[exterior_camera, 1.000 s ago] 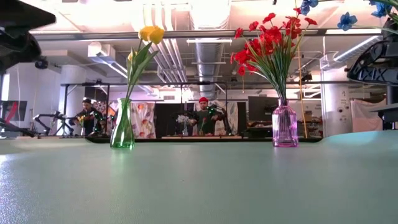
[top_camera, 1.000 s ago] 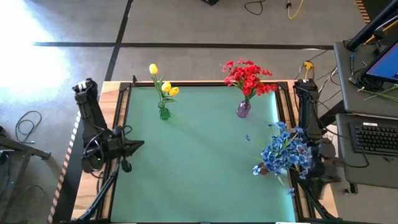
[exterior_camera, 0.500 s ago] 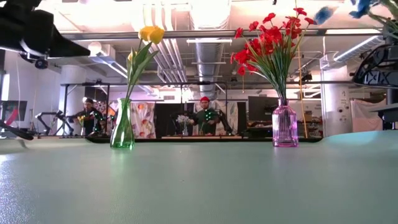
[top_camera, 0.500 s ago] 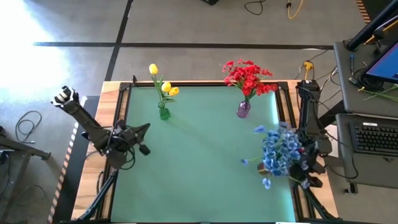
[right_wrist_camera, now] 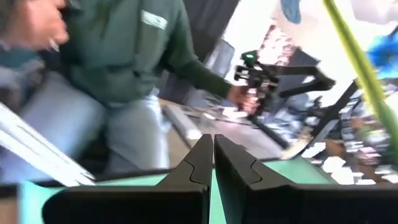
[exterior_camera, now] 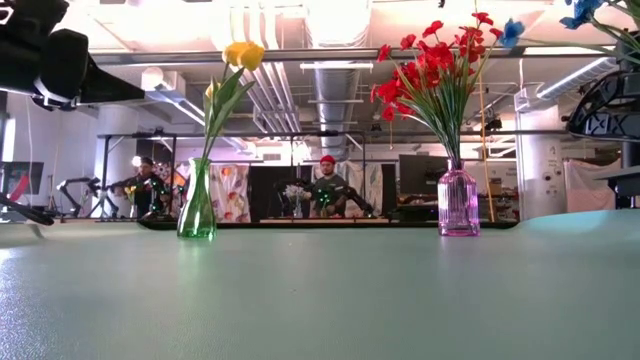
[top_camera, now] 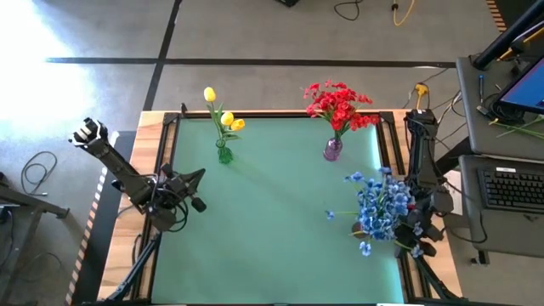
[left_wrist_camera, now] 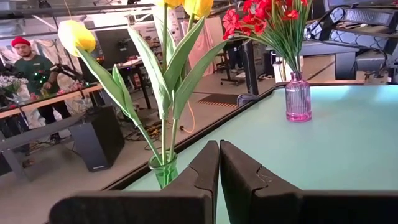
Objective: Sort flowers into vase by color
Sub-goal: Return to Home Position
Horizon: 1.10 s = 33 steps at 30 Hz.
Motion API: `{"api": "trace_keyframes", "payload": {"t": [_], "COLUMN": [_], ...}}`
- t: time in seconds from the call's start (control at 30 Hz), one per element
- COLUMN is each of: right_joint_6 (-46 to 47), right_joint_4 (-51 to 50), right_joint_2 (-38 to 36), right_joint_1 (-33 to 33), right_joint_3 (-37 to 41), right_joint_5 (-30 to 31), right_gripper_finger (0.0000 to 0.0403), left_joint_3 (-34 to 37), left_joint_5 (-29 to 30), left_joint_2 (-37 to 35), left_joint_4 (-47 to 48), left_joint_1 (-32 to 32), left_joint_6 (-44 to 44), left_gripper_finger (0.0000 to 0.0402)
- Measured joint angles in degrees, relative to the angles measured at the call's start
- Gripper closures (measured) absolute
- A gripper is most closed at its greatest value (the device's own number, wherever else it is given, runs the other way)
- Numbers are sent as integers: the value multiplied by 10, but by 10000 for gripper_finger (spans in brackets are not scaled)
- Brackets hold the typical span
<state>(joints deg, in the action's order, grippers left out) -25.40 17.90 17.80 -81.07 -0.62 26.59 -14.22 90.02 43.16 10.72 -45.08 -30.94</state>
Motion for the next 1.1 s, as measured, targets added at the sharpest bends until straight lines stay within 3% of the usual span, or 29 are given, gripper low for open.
{"api": "trace_keyframes", "payload": {"t": [0.27, 0.47, 0.63, 0.8, 1.1], "right_joint_6": [-86, -82, -37, -19, -55], "right_joint_4": [4, 30, 112, 144, 222], "right_joint_2": [0, -2, -2, -9, -45], "right_joint_1": [0, -1, 0, -2, -2], "right_joint_3": [-6, -7, -9, -9, -12], "right_joint_5": [77, -31, -54, -115, -121], "right_gripper_finger": [392, 392, 392, 392, 392], "left_joint_3": [0, 0, 0, 0, 0], "left_joint_5": [0, 0, 0, 0, 0], "left_joint_2": [0, 1, 1, 2, 2], "left_joint_4": [-2, -4, -5, -5, -6], "left_joint_1": [0, 0, 0, 0, 0], "left_joint_6": [-2, 0, 0, 0, 0], "left_gripper_finger": [401, 401, 401, 401, 402]}}
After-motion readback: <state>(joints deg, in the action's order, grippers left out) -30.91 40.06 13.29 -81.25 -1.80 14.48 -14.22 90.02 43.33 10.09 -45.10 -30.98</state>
